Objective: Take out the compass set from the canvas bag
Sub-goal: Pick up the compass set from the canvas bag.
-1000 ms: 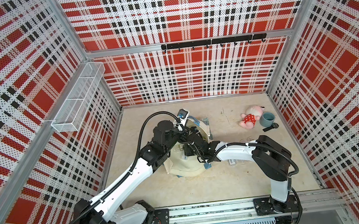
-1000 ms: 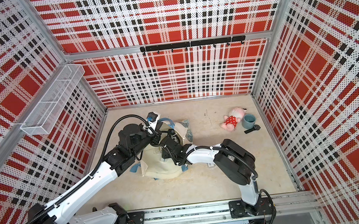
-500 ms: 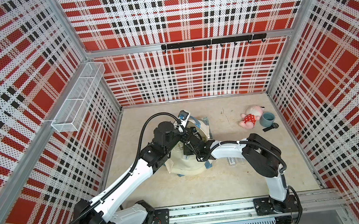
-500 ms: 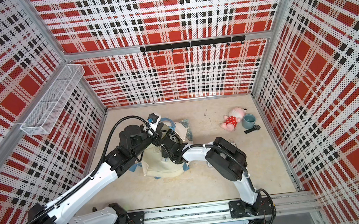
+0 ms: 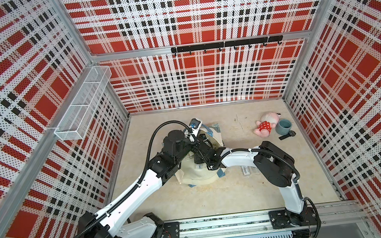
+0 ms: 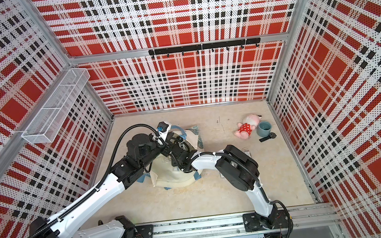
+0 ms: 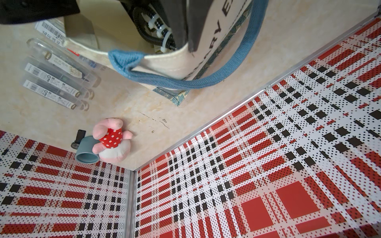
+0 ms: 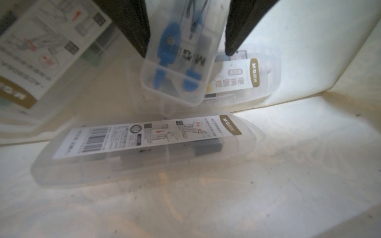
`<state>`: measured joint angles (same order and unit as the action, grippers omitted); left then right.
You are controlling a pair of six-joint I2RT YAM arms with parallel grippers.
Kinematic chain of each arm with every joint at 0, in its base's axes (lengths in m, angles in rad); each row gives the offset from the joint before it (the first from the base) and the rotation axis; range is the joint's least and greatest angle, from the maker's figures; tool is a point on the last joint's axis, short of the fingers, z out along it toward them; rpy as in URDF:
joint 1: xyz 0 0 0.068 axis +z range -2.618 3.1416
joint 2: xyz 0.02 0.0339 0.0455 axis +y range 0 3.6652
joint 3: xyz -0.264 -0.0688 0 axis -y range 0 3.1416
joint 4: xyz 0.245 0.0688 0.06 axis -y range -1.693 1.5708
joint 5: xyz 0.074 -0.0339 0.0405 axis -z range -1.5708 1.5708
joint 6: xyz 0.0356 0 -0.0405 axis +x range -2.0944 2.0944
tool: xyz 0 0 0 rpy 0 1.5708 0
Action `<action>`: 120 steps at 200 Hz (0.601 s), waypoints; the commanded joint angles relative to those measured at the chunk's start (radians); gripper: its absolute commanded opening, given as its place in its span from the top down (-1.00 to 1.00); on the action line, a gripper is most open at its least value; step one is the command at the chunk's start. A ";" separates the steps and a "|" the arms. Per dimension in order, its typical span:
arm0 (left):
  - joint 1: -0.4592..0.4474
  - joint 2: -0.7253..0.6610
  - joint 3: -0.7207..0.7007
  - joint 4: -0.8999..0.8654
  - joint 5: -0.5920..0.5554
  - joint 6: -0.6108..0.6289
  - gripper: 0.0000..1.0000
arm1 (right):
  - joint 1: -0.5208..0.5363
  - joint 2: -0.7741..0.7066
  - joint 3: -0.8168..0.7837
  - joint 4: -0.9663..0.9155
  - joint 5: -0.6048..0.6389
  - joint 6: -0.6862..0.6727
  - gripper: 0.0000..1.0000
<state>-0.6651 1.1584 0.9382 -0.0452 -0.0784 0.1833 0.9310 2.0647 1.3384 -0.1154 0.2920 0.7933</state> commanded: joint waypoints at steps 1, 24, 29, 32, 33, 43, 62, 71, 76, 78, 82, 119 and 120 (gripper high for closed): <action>-0.001 -0.037 0.004 0.084 0.040 -0.013 1.00 | -0.001 0.015 0.015 -0.036 -0.018 -0.014 -0.05; 0.003 -0.036 0.005 0.084 0.039 -0.011 1.00 | 0.000 -0.012 0.016 -0.050 -0.014 -0.020 0.04; 0.004 -0.035 0.005 0.084 0.039 -0.011 1.00 | 0.000 -0.018 0.016 -0.053 -0.012 -0.022 0.06; 0.004 -0.034 0.004 0.085 0.039 -0.010 1.00 | 0.000 -0.022 0.016 -0.054 -0.013 -0.023 0.07; 0.004 -0.034 0.005 0.085 0.039 -0.011 1.00 | 0.000 -0.022 0.016 -0.054 -0.014 -0.025 0.07; 0.005 -0.035 0.005 0.085 0.039 -0.011 1.00 | -0.001 -0.032 0.019 -0.062 -0.013 -0.032 0.10; 0.008 -0.033 0.006 0.085 0.037 -0.011 1.00 | 0.000 -0.048 0.028 -0.079 -0.020 -0.050 0.16; 0.008 -0.034 0.005 0.085 0.035 -0.012 1.00 | -0.001 -0.055 0.030 -0.086 -0.029 -0.060 0.17; 0.009 -0.034 0.005 0.085 0.034 -0.012 1.00 | 0.000 -0.061 0.031 -0.088 -0.036 -0.067 0.18; 0.009 -0.034 0.005 0.085 0.034 -0.012 1.00 | 0.000 -0.063 0.031 -0.089 -0.040 -0.070 0.18; 0.008 -0.035 0.005 0.085 0.034 -0.012 1.00 | 0.000 -0.068 0.033 -0.093 -0.047 -0.076 0.19; 0.009 -0.035 0.004 0.088 0.021 -0.011 1.00 | -0.001 -0.139 0.026 -0.131 -0.106 -0.123 0.22; 0.009 -0.035 0.004 0.088 0.020 -0.011 1.00 | -0.001 -0.142 0.025 -0.131 -0.110 -0.124 0.22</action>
<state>-0.6598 1.1576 0.9375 -0.0330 -0.0776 0.1829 0.9306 2.0148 1.3457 -0.2226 0.2340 0.7181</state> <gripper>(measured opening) 0.045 0.461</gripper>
